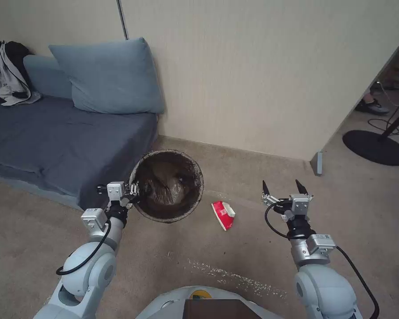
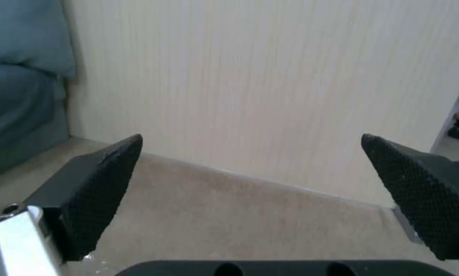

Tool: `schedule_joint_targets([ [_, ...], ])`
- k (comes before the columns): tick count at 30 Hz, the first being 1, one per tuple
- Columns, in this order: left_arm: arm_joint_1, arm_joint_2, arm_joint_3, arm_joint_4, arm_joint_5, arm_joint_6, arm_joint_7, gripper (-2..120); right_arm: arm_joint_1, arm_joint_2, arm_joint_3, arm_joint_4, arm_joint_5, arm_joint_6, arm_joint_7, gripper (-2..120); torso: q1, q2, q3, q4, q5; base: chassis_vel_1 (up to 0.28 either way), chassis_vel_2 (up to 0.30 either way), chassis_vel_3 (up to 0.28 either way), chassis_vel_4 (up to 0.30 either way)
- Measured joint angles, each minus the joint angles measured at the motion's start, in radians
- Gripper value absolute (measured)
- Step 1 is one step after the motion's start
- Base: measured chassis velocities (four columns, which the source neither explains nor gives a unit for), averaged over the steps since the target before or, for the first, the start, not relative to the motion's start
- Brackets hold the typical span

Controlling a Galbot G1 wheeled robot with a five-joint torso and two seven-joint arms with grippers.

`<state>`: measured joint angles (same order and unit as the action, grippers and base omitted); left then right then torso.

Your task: Pick up the trash bin, then pick up the garbage from the floor and place it into the trash bin.

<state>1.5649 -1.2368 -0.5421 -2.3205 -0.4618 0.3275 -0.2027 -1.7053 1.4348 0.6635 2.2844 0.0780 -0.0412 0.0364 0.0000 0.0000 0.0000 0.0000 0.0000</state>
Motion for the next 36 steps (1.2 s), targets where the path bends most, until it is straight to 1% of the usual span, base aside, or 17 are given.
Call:
schedule_joint_targets([
  [4,0.016,-0.005,-0.004,-0.016,0.000,0.003,0.000,7,0.010,-0.029,0.000,-0.025,0.010,0.002,-0.005,100,0.000,0.000,0.000,-0.0001,0.0000,0.000,0.000,0.000,0.000],
  [7,0.035,-0.016,-0.006,-0.032,0.005,0.003,-0.001,7,0.035,-0.091,-0.012,-0.077,0.044,0.002,-0.012,100,0.000,0.000,0.000,0.0002,0.0001,0.000,0.000,0.000,0.000],
  [9,0.042,-0.020,-0.008,-0.037,0.008,0.003,0.000,7,0.043,-0.120,-0.017,-0.096,0.070,0.000,-0.014,100,0.000,0.000,0.000,0.0001,0.0001,0.000,0.000,0.000,0.000],
  [10,0.042,-0.020,-0.008,-0.037,0.008,0.003,0.000,7,0.043,-0.120,-0.017,-0.096,0.070,0.000,-0.014,100,0.000,0.000,0.000,0.0001,0.0001,0.000,0.000,0.000,0.000],
  [13,0.057,-0.027,-0.016,-0.049,0.012,0.004,0.002,7,0.068,-0.180,-0.024,-0.141,0.116,-0.010,-0.019,100,0.000,0.000,0.000,-0.0001,0.0002,0.000,0.000,0.000,0.000],
  [14,0.057,-0.027,-0.016,-0.049,0.012,0.004,0.002,7,0.068,-0.180,-0.024,-0.141,0.116,-0.010,-0.019,100,0.000,0.000,0.000,-0.0001,0.0002,0.000,0.000,0.000,0.000],
  [17,0.081,-0.036,-0.031,-0.063,0.028,0.004,0.007,7,0.112,-0.233,-0.034,-0.197,0.150,-0.021,-0.031,100,0.000,0.000,0.000,-0.0001,0.0001,0.000,0.000,0.000,0.000],
  [19,0.088,-0.038,-0.036,-0.066,0.034,0.004,0.008,7,0.121,-0.243,-0.039,-0.208,0.160,-0.023,-0.037,100,0.000,0.000,0.000,-0.0001,0.0002,0.000,0.000,0.000,0.000],
  [23,0.114,-0.048,-0.057,-0.078,0.044,0.004,0.017,7,0.174,-0.285,-0.070,-0.270,0.201,-0.043,-0.072,100,0.000,0.000,0.000,-0.0001,0.0001,0.000,0.000,0.000,0.000],
  [24,0.114,-0.048,-0.057,-0.078,0.044,0.004,0.017,7,0.174,-0.285,-0.070,-0.270,0.201,-0.043,-0.072,100,0.000,0.000,0.000,-0.0001,0.0001,0.000,0.000,0.000,0.000],
  [29,0.125,-0.060,-0.070,-0.079,0.054,0.003,0.020,7,0.240,-0.325,-0.127,-0.359,0.228,-0.057,-0.088,100,0.000,0.000,0.000,0.0000,0.0002,0.000,0.000,0.000,0.000],
  [30,0.125,-0.060,-0.070,-0.079,0.054,0.003,0.020,7,0.240,-0.325,-0.127,-0.359,0.228,-0.057,-0.088,100,0.000,0.000,0.000,0.0000,0.0002,0.000,0.000,0.000,0.000],
  [33,0.128,-0.065,-0.071,-0.085,0.059,0.003,0.020,7,0.281,-0.361,-0.179,-0.417,0.288,-0.102,-0.095,100,0.000,0.000,0.000,0.0000,0.0002,0.000,0.000,0.000,0.000],
  [35,0.128,-0.065,-0.071,-0.087,0.059,0.003,0.020,7,0.288,-0.367,-0.189,-0.425,0.300,-0.110,-0.098,100,0.000,0.000,0.000,-0.0002,0.0002,0.000,0.000,0.000,0.000],
  [36,0.127,-0.065,-0.071,-0.088,0.060,0.003,0.020,7,0.303,-0.379,-0.212,-0.441,0.325,-0.130,-0.099,100,0.000,0.000,0.000,-0.0002,0.0000,0.000,0.000,0.000,0.000],
])
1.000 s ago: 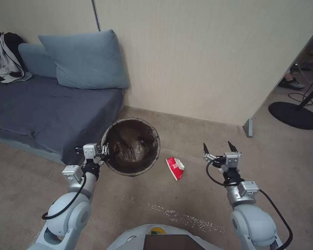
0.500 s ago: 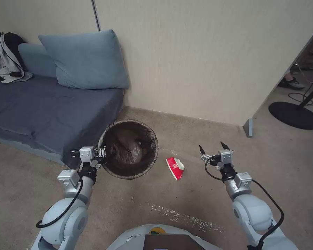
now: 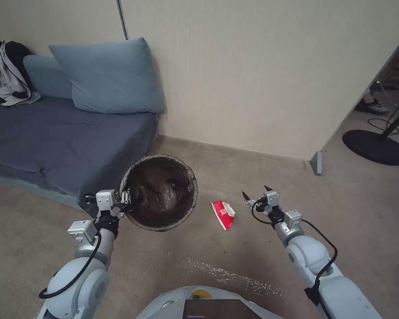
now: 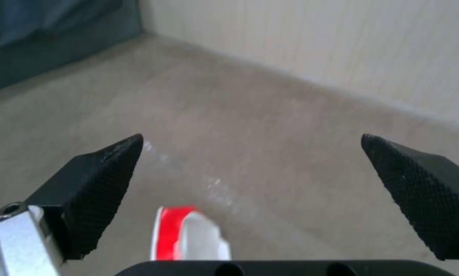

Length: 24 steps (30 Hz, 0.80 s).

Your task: Pick up the trash bin, then pick up the garbage from the floor and place it into the trash bin.

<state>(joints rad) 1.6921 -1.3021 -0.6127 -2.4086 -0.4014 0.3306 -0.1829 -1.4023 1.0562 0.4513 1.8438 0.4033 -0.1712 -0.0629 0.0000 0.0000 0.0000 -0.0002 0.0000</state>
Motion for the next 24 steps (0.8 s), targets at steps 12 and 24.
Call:
schedule_joint_targets([
  [12,0.003,0.002,-0.003,-0.010,0.004,0.000,-0.003,7,0.150,0.002,-0.221,-0.178,0.050,-0.070,0.010,100,0.000,0.000,0.000,0.0004,-0.0001,0.000,0.000,0.000,0.000],
  [24,0.016,-0.002,0.003,-0.034,0.012,0.003,-0.006,7,0.270,0.052,-0.295,-0.377,0.005,-0.053,-0.002,100,0.000,0.000,0.000,0.0001,-0.0001,0.000,0.000,0.000,0.000],
])
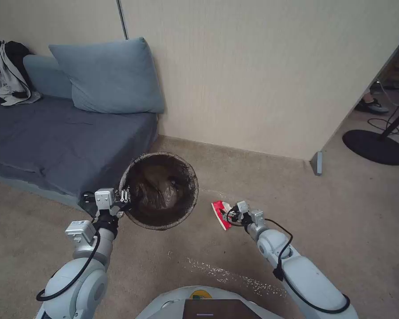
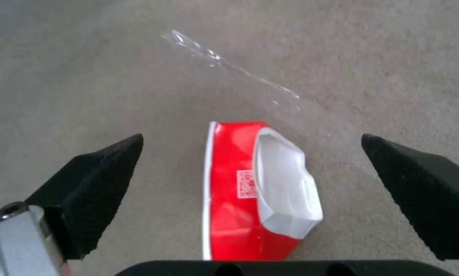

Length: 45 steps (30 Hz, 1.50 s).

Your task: Pick up the trash bin, then pick up the garbage from the floor and place it into the trash bin.

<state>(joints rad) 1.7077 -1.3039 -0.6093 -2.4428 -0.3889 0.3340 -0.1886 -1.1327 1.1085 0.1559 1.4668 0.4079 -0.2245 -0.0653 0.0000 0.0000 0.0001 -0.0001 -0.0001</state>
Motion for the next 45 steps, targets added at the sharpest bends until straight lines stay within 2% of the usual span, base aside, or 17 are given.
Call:
schedule_joint_targets([
  [25,0.026,-0.026,0.023,-0.027,0.032,0.000,0.001,7,0.151,0.135,0.006,-0.368,-0.075,0.074,-0.057,100,0.000,0.000,0.000,0.0000,0.0001,0.000,0.000,0.000,0.000],
  [36,0.026,-0.026,0.026,-0.027,0.032,-0.001,0.002,7,0.186,0.175,0.016,-0.449,-0.103,0.084,-0.058,100,0.000,0.000,0.000,0.0000,0.0000,0.000,0.000,0.000,0.000],
  [40,0.026,-0.025,0.026,-0.027,0.031,-0.001,0.003,7,0.196,0.187,0.019,-0.470,-0.110,0.087,-0.058,95,0.000,0.000,0.000,0.0001,0.0001,0.000,0.000,0.000,0.000],
  [42,0.026,-0.024,0.026,-0.027,0.030,-0.002,0.003,7,0.196,0.188,0.019,-0.469,-0.111,0.087,-0.058,86,0.000,0.000,0.000,0.0001,0.0000,0.000,0.000,0.000,0.000],
  [43,0.026,-0.024,0.026,-0.027,0.030,-0.002,0.003,7,0.196,0.188,0.019,-0.469,-0.111,0.087,-0.058,86,0.000,0.000,0.000,0.0001,0.0000,0.000,0.000,0.000,0.000],
  [45,0.025,-0.024,0.026,-0.027,0.029,-0.002,0.003,7,0.190,0.186,0.018,-0.458,-0.112,0.087,-0.057,76,0.000,0.000,0.000,0.0001,0.0000,0.000,0.000,0.000,0.000],
])
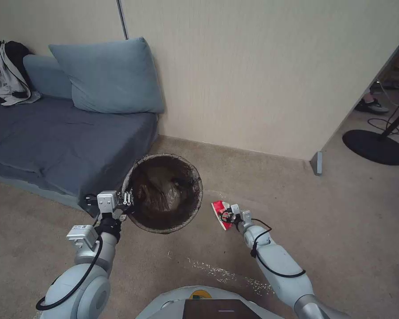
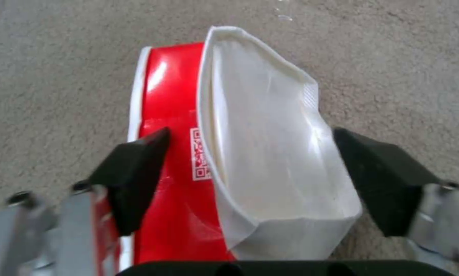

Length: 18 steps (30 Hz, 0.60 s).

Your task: Pick up the trash bin, then pick up the garbage from the floor and place it into the trash bin.

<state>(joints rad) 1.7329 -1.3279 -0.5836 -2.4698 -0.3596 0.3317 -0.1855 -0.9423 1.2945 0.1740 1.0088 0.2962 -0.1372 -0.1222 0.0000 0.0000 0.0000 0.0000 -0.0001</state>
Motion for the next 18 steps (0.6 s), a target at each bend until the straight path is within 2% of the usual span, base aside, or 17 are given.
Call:
schedule_joint_targets([
  [2,0.000,0.000,0.000,0.000,0.000,0.000,0.001,7,-0.005,-0.002,-0.002,0.008,-0.001,0.000,0.002,67,0.000,0.000,0.000,-0.0001,0.0000,0.000,0.000,0.000,0.000],
  [3,0.000,0.000,0.000,0.000,0.000,0.000,0.001,7,-0.005,-0.002,-0.002,0.008,-0.001,0.000,0.002,67,0.000,0.000,0.000,-0.0001,0.0000,0.000,0.000,0.000,0.000],
  [8,0.000,0.001,0.001,0.000,-0.002,-0.001,0.001,7,-0.016,-0.008,-0.003,0.026,-0.002,0.000,0.008,44,0.000,0.000,0.000,0.0000,0.0000,0.000,0.000,0.000,0.000],
  [9,0.000,0.001,0.001,0.000,-0.002,-0.001,0.001,7,-0.016,-0.008,-0.003,0.026,-0.002,0.000,0.008,44,0.000,0.000,0.000,0.0000,0.0000,0.000,0.000,0.000,0.000],
  [12,-0.001,0.001,0.002,0.000,-0.002,-0.001,0.002,7,-0.018,-0.009,-0.002,0.029,-0.002,0.000,0.008,30,0.000,0.000,0.000,-0.0001,0.0000,0.000,0.000,0.000,0.000],
  [13,-0.001,0.001,0.002,0.000,-0.002,-0.001,0.002,7,-0.018,-0.009,-0.002,0.029,-0.002,0.000,0.008,30,0.000,0.000,0.000,-0.0001,0.0000,0.000,0.000,0.000,0.000],
  [17,0.000,0.000,0.003,0.000,-0.002,-0.001,0.002,7,-0.020,-0.010,0.001,0.029,-0.002,0.002,0.009,13,0.000,0.000,0.000,-0.0001,-0.0001,0.000,0.000,0.000,0.000],
  [18,0.000,0.000,0.003,0.000,-0.002,-0.001,0.002,7,-0.020,-0.010,0.001,0.029,-0.002,0.002,0.009,13,0.000,0.000,0.000,-0.0001,-0.0001,0.000,0.000,0.000,0.000],
])
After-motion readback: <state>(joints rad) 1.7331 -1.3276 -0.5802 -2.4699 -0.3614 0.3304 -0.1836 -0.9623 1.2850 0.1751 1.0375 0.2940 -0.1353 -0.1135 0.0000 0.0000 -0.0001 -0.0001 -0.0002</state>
